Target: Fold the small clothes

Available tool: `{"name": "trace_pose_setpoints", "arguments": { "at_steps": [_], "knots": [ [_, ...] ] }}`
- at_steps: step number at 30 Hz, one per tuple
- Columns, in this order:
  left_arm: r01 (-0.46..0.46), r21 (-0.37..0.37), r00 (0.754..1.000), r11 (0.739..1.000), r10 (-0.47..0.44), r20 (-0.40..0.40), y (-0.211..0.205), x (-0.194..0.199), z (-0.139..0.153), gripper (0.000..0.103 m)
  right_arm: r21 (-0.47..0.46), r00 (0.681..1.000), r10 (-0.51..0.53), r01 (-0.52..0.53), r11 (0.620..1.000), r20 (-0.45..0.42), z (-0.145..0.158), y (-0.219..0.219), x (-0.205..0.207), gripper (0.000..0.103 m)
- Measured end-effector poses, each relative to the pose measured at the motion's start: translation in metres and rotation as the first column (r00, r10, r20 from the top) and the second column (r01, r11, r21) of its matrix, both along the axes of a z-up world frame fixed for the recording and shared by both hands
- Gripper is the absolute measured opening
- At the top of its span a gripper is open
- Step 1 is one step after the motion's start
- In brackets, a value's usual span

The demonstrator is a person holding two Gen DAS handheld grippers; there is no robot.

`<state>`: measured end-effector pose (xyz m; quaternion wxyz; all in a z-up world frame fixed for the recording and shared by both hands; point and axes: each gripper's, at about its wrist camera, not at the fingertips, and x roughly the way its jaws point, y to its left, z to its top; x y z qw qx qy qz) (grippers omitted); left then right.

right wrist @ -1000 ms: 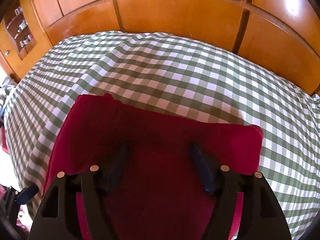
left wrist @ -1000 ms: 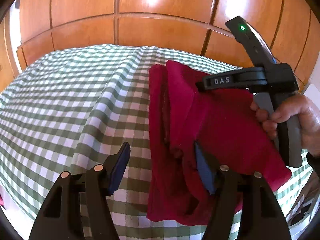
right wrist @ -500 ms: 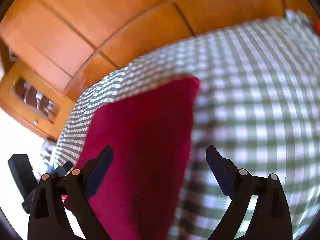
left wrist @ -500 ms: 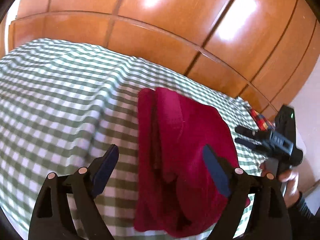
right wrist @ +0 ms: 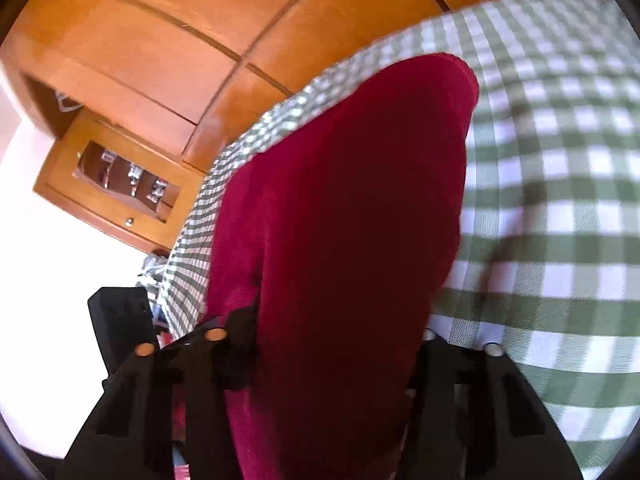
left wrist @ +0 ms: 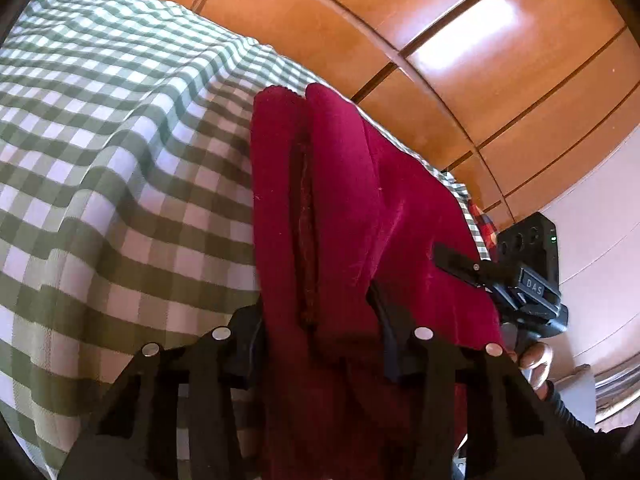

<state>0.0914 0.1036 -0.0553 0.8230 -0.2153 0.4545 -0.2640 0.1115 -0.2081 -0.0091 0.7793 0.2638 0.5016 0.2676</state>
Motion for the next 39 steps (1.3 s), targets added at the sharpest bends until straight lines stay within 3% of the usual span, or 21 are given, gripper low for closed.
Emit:
{"name": "trace_pose_setpoints", "arguments": {
  "at_steps": [6, 11, 14, 18, 21, 22, 23, 24, 26, 28, 29, 32, 35, 37, 39],
  "knots": [
    [0.082, -0.027, 0.995, 0.996, -0.080, 0.051, -0.027, 0.011, 0.024, 0.039, -0.073, 0.987, -0.034, 0.046, 0.996, 0.157, 0.057, -0.022, -0.009, 0.042],
    [0.193, 0.008, 0.972, 0.981, -0.193, 0.132, -0.098, 0.048, 0.060, 0.039, -0.100, 0.952, -0.160, 0.192, 0.976, 0.261, 0.097, -0.081, -0.002, 0.042],
    [0.267, 0.060, 0.944, 0.962, -0.273, 0.187, -0.165, 0.075, 0.084, 0.039, -0.095, 0.915, -0.280, 0.319, 0.943, 0.292, 0.108, -0.135, 0.000, 0.042],
    [0.347, 0.134, 0.911, 0.928, -0.368, 0.186, -0.244, 0.102, 0.090, 0.038, -0.120, 0.865, -0.426, 0.468, 0.876, 0.266, 0.089, -0.201, -0.002, 0.042],
    [0.368, 0.272, 0.900, 0.889, -0.414, 0.138, -0.304, 0.113, 0.069, 0.034, -0.214, 0.832, -0.527, 0.554, 0.804, 0.175, 0.047, -0.252, -0.012, 0.043],
    [0.356, 0.365, 0.903, 0.861, -0.417, 0.105, -0.326, 0.118, 0.053, 0.036, -0.240, 0.820, -0.560, 0.571, 0.785, 0.121, 0.028, -0.264, -0.014, 0.045],
    [0.340, 0.438, 0.904, 0.832, -0.417, 0.090, -0.341, 0.120, 0.040, 0.037, -0.232, 0.810, -0.583, 0.580, 0.780, 0.063, 0.006, -0.274, -0.017, 0.051],
    [0.329, 0.474, 0.904, 0.817, -0.417, 0.090, -0.351, 0.120, 0.032, 0.040, -0.220, 0.803, -0.592, 0.590, 0.777, 0.065, -0.001, -0.277, -0.020, 0.055],
    [0.275, 0.537, 0.904, 0.797, -0.405, 0.137, -0.365, 0.118, 0.031, 0.046, -0.212, 0.794, -0.600, 0.605, 0.768, 0.094, 0.000, -0.276, -0.026, 0.061],
    [0.256, 0.572, 0.900, 0.779, -0.408, 0.153, -0.370, 0.119, 0.034, 0.047, -0.246, 0.790, -0.605, 0.609, 0.754, 0.100, 0.005, -0.275, -0.024, 0.075],
    [0.251, 0.571, 0.902, 0.782, -0.402, 0.155, -0.366, 0.119, 0.038, 0.048, -0.273, 0.787, -0.607, 0.611, 0.743, 0.108, 0.009, -0.276, -0.025, 0.083],
    [0.213, 0.534, 0.916, 0.818, -0.357, 0.182, -0.348, 0.113, 0.058, 0.052, -0.345, 0.776, -0.608, 0.624, 0.701, 0.169, 0.032, -0.281, -0.037, 0.085],
    [0.125, 0.526, 0.915, 0.842, -0.303, 0.268, -0.333, 0.094, 0.077, 0.052, -0.394, 0.758, -0.595, 0.649, 0.651, 0.267, 0.054, -0.278, -0.059, 0.085],
    [0.108, 0.486, 0.900, 0.867, -0.293, 0.323, -0.321, 0.079, 0.089, 0.051, -0.431, 0.766, -0.544, 0.642, 0.634, 0.342, 0.071, -0.262, -0.072, 0.080],
    [0.116, 0.468, 0.882, 0.876, -0.307, 0.358, -0.316, 0.064, 0.096, 0.051, -0.475, 0.789, -0.483, 0.615, 0.630, 0.380, 0.081, -0.241, -0.083, 0.062]
  ]
}}
